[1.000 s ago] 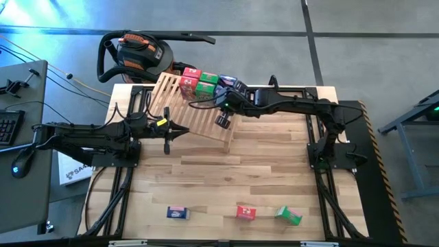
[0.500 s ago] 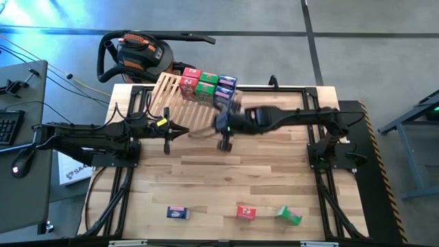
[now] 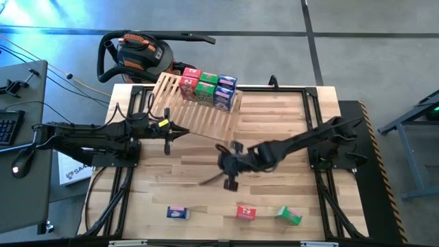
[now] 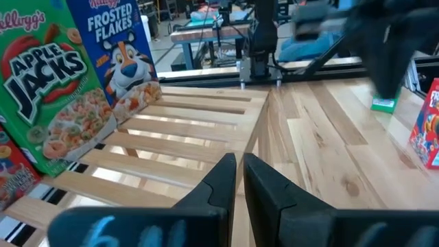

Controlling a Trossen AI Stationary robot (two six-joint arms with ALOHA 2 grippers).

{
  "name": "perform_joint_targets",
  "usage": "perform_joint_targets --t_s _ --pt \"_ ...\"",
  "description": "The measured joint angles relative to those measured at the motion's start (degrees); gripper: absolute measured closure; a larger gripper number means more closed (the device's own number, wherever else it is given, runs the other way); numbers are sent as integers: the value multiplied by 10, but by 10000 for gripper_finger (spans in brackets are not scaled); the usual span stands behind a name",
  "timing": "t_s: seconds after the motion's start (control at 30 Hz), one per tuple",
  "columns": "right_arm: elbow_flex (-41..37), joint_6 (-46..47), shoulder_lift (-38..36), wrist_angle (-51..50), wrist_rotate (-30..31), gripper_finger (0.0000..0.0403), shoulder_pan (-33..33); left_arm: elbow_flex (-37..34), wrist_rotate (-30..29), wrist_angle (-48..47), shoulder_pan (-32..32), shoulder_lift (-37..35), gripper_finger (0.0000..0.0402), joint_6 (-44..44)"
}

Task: Stack cereal on shelf
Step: Put the green cereal box aligned with the other green cereal box on the shelf

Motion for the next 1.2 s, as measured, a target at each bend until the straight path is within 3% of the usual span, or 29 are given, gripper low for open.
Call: perform_joint_targets --t_s 0.2,0.37,0.53,0.7,0.9,1.2 --pt "71 176 0 -197 -2 321 83 0 -3 1 0 3 381 0" --pt "91 423 -1 -343 -45 236 176 0 -3 1 0 3 381 0" --pt "92 642 -1 -375 -87 157 278 0 -3 1 0 3 381 0" --pt "85 788 -1 -384 -89 125 352 0 -4 1 0 3 381 -4" --pt "43 841 0 -371 -102 124 390 0 -4 2 0 3 381 -4" --pt "-8 820 -3 -358 -133 124 394 0 -4 3 0 3 381 -5"
